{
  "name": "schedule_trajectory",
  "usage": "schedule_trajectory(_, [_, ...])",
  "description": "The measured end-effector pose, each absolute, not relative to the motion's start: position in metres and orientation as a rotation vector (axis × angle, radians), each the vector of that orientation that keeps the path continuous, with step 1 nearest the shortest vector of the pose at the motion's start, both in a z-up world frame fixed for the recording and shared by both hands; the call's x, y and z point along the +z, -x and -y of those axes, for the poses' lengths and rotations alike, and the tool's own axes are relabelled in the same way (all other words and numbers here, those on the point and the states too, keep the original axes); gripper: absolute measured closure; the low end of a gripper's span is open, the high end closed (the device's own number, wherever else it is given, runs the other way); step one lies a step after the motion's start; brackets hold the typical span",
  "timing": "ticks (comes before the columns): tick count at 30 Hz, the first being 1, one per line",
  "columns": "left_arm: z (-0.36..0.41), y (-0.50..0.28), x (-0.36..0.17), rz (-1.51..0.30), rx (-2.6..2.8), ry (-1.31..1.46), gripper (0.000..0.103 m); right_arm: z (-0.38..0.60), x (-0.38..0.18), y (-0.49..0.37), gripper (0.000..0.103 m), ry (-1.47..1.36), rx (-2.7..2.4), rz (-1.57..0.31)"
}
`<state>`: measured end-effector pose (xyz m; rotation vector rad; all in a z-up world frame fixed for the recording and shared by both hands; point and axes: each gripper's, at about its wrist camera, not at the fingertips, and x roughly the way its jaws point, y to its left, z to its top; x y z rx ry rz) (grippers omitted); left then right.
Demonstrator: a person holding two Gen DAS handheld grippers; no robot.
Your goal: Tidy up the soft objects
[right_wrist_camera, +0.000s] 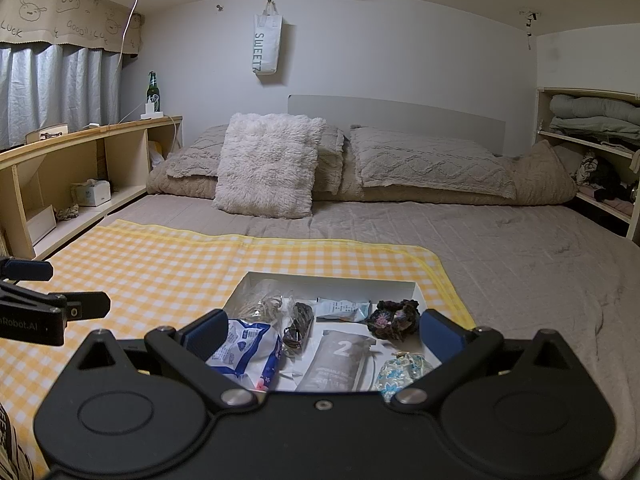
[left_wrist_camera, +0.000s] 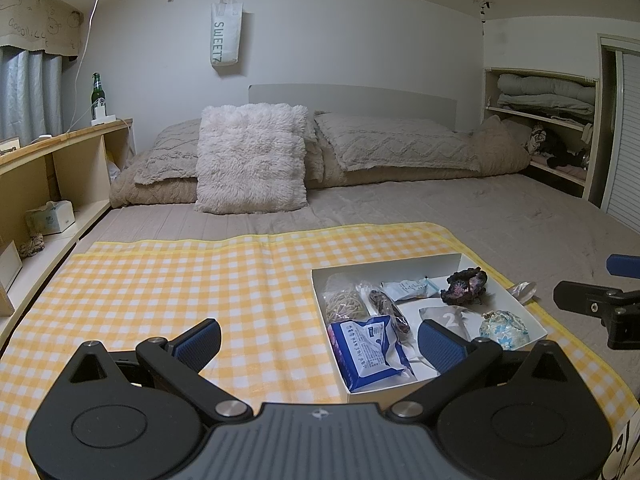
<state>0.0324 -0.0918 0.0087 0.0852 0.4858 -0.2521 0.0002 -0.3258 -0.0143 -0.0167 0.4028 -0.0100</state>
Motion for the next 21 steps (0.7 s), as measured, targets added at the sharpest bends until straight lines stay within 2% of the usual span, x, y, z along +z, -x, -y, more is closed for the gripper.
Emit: schedule_trajectory(21, [0.0891, -0.0279, 0.0026, -0.490, -0.246, -0.073, 0.000, 0.3263, -0.0143, -0.0005, 0.000, 0.016, -0.010, -0.403])
